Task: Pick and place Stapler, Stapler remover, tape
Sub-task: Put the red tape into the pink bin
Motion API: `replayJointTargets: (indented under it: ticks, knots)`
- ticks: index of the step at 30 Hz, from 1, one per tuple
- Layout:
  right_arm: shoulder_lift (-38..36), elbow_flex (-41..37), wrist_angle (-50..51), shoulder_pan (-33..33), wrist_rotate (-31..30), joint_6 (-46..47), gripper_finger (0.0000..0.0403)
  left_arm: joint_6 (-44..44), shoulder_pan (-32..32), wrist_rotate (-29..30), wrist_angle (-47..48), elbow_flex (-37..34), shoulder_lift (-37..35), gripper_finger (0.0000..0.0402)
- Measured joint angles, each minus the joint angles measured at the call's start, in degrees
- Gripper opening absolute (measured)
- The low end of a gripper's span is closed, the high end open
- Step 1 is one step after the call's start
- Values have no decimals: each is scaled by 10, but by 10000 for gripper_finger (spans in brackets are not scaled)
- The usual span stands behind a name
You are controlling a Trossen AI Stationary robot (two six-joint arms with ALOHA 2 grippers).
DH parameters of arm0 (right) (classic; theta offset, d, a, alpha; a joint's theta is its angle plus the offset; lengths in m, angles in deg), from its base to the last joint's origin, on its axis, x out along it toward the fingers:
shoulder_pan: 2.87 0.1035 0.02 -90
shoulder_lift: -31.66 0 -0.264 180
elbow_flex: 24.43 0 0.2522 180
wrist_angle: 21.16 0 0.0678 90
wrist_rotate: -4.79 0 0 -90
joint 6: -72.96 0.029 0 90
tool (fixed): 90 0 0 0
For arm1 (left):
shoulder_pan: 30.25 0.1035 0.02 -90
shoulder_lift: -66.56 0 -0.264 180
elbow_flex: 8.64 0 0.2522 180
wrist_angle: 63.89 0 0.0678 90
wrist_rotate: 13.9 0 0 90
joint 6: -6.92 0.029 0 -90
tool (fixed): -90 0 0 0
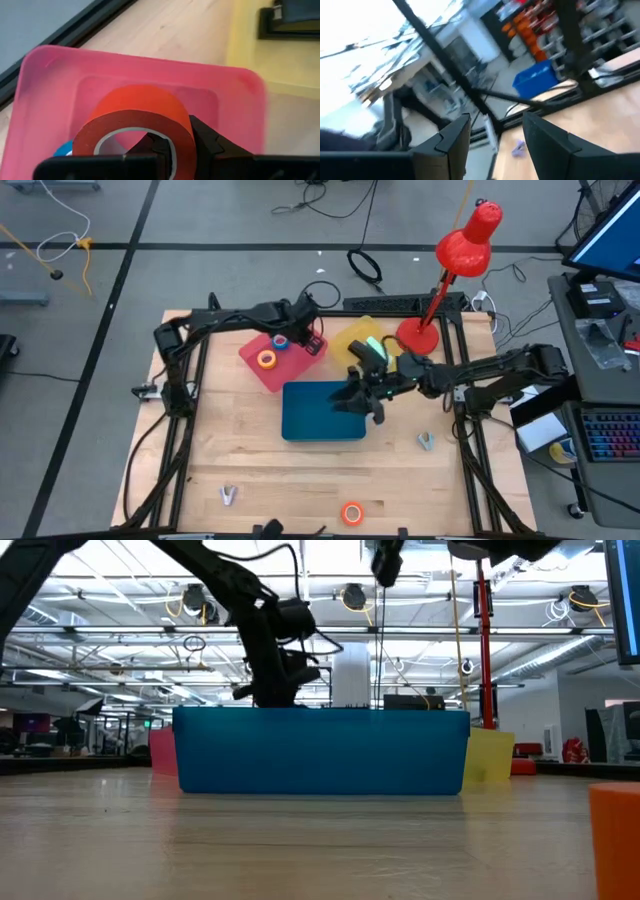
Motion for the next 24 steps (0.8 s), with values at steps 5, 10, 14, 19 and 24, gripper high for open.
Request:
replayJointTargets:
  ticks: [5,10,14,19,24]
  knots:
    - [-70,-64,4,0,-63,1,173,-13,21,-5,5,3,29,36]
    - [-136,-121,2,1,-115,2,176,-16,38,-5,-7,4,49,36]
    - [-175,-147,-20,1,-128,2,172,-32,51,-12,-16,3,67,37]
    - [-200,-161,-22,1,-127,0,175,-47,61,-21,-11,3,82,45]
    - [-205,-164,-21,1,-127,0,175,-48,61,-31,-17,3,89,48]
